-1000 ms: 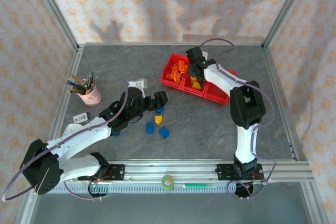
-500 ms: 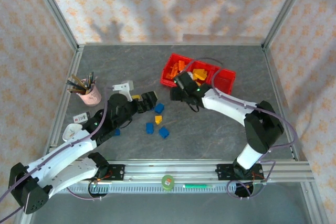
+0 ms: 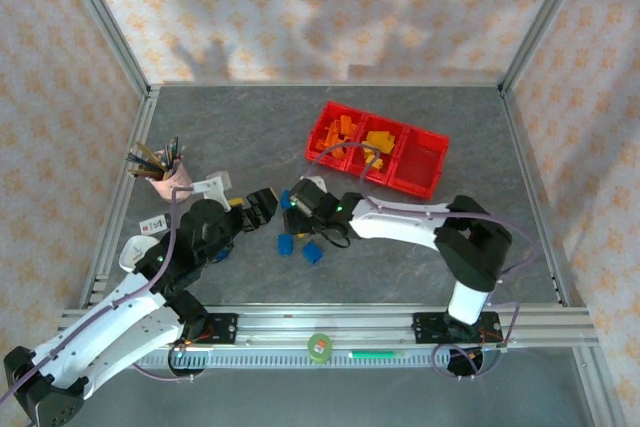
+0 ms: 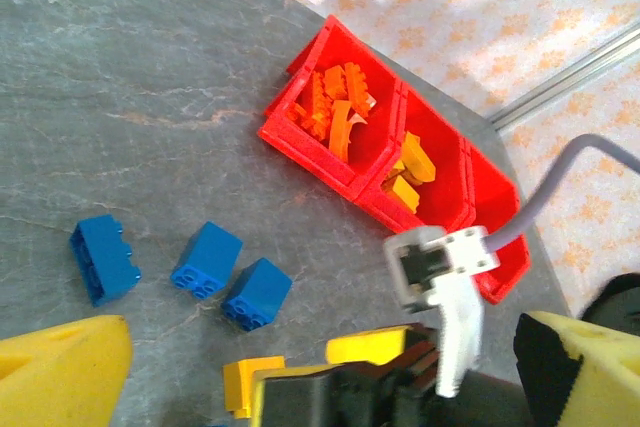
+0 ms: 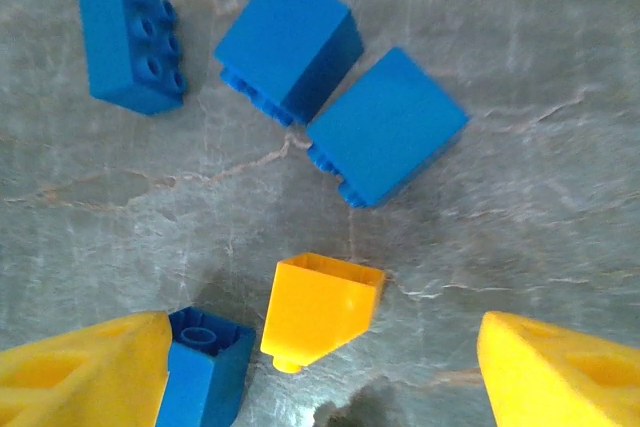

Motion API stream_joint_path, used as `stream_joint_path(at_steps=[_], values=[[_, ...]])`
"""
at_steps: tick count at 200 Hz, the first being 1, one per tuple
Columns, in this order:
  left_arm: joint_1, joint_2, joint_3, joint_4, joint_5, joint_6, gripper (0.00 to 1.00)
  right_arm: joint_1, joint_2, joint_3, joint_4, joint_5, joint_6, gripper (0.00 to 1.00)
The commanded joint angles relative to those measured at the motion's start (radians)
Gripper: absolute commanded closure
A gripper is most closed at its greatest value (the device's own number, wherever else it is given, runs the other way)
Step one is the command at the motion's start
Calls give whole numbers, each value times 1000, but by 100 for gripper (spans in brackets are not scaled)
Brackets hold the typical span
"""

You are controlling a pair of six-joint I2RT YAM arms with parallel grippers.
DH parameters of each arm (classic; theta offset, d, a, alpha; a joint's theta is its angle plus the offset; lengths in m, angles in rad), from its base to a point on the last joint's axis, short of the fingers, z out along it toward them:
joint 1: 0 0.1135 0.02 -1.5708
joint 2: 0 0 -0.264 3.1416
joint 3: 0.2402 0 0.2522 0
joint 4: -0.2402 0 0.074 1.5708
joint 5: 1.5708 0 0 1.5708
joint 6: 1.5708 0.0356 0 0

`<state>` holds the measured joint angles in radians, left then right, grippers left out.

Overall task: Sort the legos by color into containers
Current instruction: Pick up the lego from the center of the table.

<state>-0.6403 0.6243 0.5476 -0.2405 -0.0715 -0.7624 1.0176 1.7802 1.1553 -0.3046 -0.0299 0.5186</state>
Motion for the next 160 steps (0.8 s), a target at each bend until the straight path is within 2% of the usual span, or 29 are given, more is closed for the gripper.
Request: stream_joint_path(at_steps=[1, 21, 98, 134, 160], values=[[7, -21, -5, -56, -46, -12, 1, 6, 48, 45, -17, 46, 55, 21], [7, -28, -6, -58, -50, -12, 1, 6, 93, 71, -26, 54, 63, 25], [8, -26, -11, -59, -48, -9, 1, 6, 198, 128, -62, 104, 67, 50], [8, -23, 0, -59, -40, -6, 1, 7, 172, 123, -66, 115, 62, 62], [8, -14, 8, -49, -16, 1, 1, -5, 89, 94, -71, 133, 59, 67]])
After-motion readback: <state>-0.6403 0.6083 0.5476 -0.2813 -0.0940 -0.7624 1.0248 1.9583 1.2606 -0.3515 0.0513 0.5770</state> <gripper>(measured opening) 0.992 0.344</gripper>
